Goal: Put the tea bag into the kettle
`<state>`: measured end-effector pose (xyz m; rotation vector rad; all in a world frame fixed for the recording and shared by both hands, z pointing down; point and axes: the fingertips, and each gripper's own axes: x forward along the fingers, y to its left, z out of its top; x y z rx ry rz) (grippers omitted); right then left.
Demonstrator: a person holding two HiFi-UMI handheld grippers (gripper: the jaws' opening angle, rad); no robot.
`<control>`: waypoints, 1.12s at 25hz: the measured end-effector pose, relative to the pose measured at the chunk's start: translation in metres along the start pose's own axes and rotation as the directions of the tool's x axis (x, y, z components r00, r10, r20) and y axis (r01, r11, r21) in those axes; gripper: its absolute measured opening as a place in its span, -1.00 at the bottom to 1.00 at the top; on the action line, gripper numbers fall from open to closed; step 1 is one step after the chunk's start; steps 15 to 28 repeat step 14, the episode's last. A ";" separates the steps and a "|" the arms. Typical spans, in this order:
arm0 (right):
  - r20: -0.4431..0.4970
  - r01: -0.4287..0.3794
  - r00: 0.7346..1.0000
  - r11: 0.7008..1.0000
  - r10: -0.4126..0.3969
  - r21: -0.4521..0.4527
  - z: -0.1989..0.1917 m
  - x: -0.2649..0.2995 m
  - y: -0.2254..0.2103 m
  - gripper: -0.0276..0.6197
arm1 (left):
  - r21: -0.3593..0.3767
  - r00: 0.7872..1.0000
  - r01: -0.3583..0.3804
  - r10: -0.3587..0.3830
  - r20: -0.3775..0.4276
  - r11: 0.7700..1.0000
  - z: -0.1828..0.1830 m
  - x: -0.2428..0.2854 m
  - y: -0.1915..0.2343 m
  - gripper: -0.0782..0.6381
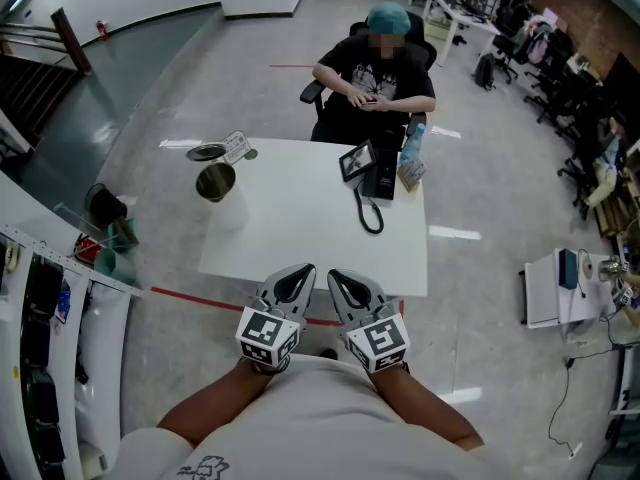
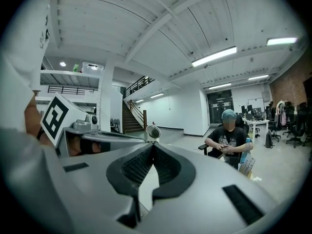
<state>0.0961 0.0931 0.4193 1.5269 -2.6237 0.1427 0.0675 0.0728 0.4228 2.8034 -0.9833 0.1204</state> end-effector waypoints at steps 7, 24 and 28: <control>0.007 0.000 1.000 1.000 0.000 -0.009 0.007 -0.007 0.004 -0.88 | 0.001 1.000 -0.006 0.006 0.005 1.000 0.003 -0.005 -0.006 -0.76; 0.004 -0.007 1.000 1.000 0.007 -0.007 0.000 -0.010 0.003 -0.88 | -0.008 1.000 -0.019 0.019 0.000 1.000 -0.005 -0.006 -0.007 -0.76; 0.004 -0.007 1.000 1.000 0.007 -0.007 0.000 -0.010 0.003 -0.88 | -0.008 1.000 -0.019 0.019 0.000 1.000 -0.005 -0.006 -0.007 -0.76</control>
